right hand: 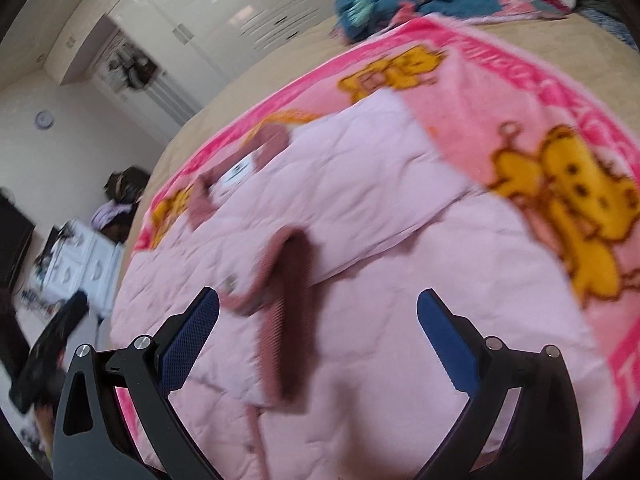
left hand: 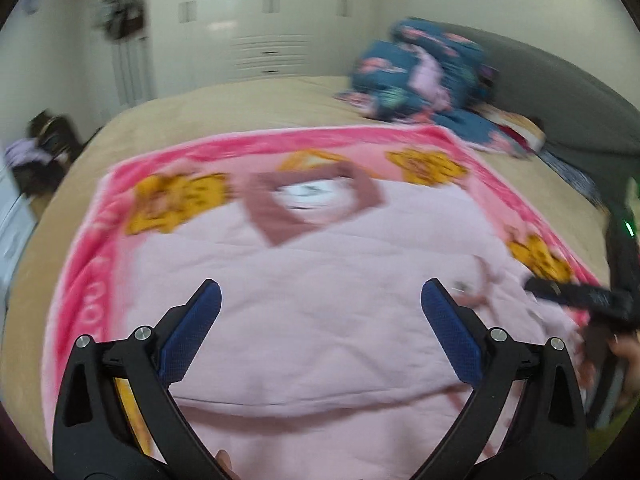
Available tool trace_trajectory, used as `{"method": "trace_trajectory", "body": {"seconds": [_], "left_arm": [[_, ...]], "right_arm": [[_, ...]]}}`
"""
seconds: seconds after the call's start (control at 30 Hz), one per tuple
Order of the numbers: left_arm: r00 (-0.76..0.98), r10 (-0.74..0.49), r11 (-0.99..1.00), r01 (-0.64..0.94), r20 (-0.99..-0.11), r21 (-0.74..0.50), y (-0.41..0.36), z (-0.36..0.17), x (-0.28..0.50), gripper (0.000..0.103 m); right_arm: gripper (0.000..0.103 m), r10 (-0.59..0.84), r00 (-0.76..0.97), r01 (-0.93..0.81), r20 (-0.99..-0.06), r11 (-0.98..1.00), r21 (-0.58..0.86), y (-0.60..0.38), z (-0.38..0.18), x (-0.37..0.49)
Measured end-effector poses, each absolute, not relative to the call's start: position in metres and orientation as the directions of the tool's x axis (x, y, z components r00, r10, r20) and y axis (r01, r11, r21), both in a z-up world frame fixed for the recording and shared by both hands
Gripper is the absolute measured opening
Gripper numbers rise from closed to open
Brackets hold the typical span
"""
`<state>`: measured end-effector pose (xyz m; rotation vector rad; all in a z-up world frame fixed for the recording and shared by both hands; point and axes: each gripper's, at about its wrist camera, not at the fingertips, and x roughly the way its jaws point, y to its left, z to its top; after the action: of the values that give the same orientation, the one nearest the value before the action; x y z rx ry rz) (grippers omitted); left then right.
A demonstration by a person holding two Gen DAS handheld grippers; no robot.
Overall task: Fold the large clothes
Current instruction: 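Lay the sleeve across the jacket body and open the left gripper, then close the right gripper on the corduroy-trimmed side edge of the jacket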
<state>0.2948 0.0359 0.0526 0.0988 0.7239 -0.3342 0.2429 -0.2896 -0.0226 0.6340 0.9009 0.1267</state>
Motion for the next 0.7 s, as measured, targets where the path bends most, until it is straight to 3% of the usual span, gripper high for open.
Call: {"method": "trace_trajectory", "body": {"seconds": [0.27,0.53,0.6,0.7], "left_arm": [[0.748,-0.101,0.995,0.065,-0.656,-0.079,0.119,0.051,0.319,0.094],[0.748,-0.105,0.978,-0.040,-0.656,-0.203,0.170,0.048,0.321,0.094],[0.748,-0.086,0.974,-0.076,-0.658,-0.213,0.174,0.046,0.321,0.094],[0.744,-0.127,0.964,-0.062,-0.656,-0.258,0.174,0.041,0.324,0.094]], "right_arm": [[0.099,0.444,0.562,0.106,-0.698,0.799,0.593,-0.246,-0.043,0.254],[0.098,0.470,0.546,0.152,-0.694,0.759,0.633,-0.233,-0.069,0.261],[0.087,0.480,0.551,0.137,-0.682,0.754,0.642,-0.230,-0.070,0.262],[0.078,0.472,0.543,0.128,-0.695,0.770,0.624,-0.225,-0.072,0.264]]}}
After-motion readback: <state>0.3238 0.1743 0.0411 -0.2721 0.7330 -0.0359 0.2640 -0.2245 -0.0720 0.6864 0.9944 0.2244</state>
